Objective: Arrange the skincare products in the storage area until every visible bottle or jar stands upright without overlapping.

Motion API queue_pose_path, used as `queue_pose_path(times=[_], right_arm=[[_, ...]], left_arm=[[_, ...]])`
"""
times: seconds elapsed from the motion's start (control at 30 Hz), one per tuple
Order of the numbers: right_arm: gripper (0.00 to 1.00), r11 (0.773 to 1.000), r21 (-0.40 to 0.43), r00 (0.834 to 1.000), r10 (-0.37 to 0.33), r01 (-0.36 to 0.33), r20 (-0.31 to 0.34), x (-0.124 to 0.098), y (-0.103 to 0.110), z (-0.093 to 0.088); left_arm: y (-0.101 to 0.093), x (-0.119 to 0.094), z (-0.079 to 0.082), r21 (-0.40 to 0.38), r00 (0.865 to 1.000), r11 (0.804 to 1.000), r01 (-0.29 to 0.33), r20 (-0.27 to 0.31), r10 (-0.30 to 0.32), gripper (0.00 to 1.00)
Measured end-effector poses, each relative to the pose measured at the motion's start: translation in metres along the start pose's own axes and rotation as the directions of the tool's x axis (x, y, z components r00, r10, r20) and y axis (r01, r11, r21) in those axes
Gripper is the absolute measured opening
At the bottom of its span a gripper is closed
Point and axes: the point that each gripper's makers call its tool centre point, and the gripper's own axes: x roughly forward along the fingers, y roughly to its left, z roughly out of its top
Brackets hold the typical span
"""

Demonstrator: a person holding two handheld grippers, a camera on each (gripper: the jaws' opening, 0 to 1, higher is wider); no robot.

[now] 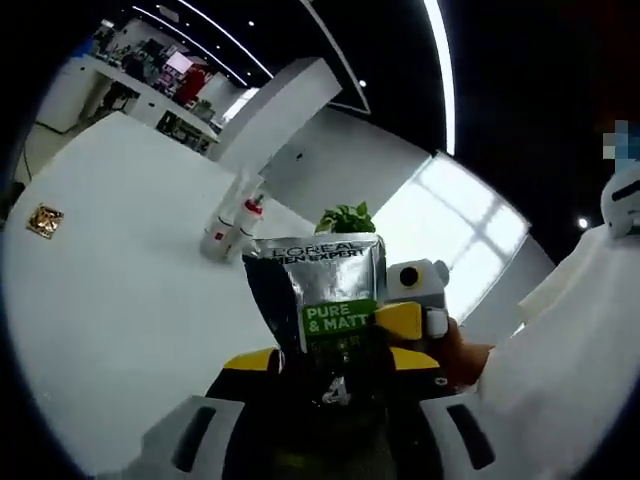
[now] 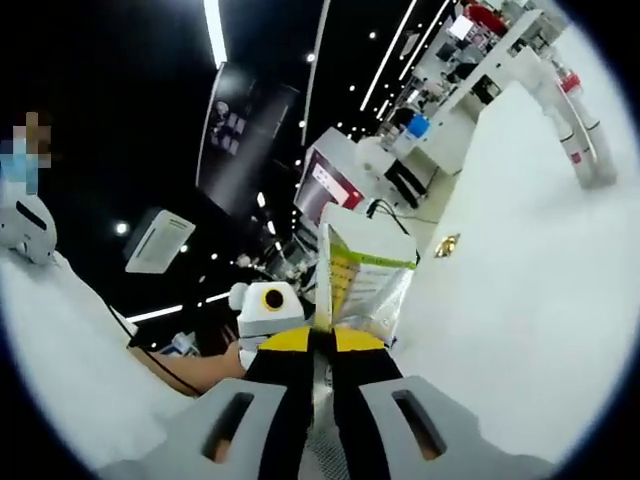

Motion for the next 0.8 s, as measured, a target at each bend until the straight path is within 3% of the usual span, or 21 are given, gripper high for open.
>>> queue_pose_path(times=[0.13,0.2,0.3,0.4,0.5,0.57,0.67,0.7,0.8], right_arm=[[0.03,1.0,-0.002,1.0,0.028,-0.028,0.011,-0.007,0.002,0.008],[0.03,0.999,0.0,0.999,0.048,-0.048,0.013,-0.011,0.004,0.011],[0.03,0.996,0.004,0.996,0.086,-0.086,0.001,-0.015,0.009,0.013],[0.03,0.982,0.028,0.982,0.189,-0.189,-0.006,-0.018,0.026,0.017],[0.03,0.966,0.095,0.97,0.242,-0.241,0.001,-0.02,0.033,0.02],[0.03,0.964,0.096,0.968,0.249,-0.247,-0.007,-0.02,0.034,0.018],[0.03,0.948,0.12,0.954,0.3,-0.295,-0.028,-0.021,0.043,0.013],[0.03,0.948,0.124,0.953,0.301,-0.295,-0.032,-0.02,0.043,0.012],[0.03,0.943,0.143,0.951,0.307,-0.3,-0.03,-0.023,0.043,0.01]], left_arm=[[0.0,-0.006,0.012,-0.052,0.998,0.998,0.027,0.06,-0.024,0.45],[0.0,-0.008,0.016,-0.127,0.996,0.991,0.049,0.085,-0.038,0.45],[-0.001,-0.008,0.02,-0.151,0.992,0.985,0.084,0.104,-0.069,0.47],[-0.007,-0.004,0.014,-0.171,0.992,0.978,0.118,0.07,-0.107,0.54],[-0.014,-0.002,0.011,-0.184,0.988,0.971,0.153,0.059,-0.145,0.57],[-0.028,-0.003,0.011,-0.237,0.972,0.942,0.237,0.06,-0.229,0.51],[-0.031,-0.004,0.011,-0.284,0.964,0.921,0.266,0.056,-0.261,0.4],[-0.036,-0.006,0.013,-0.303,0.954,0.905,0.299,0.069,-0.292,0.35],[-0.032,-0.011,0.018,-0.309,0.953,0.902,0.302,0.096,-0.287,0.25]])
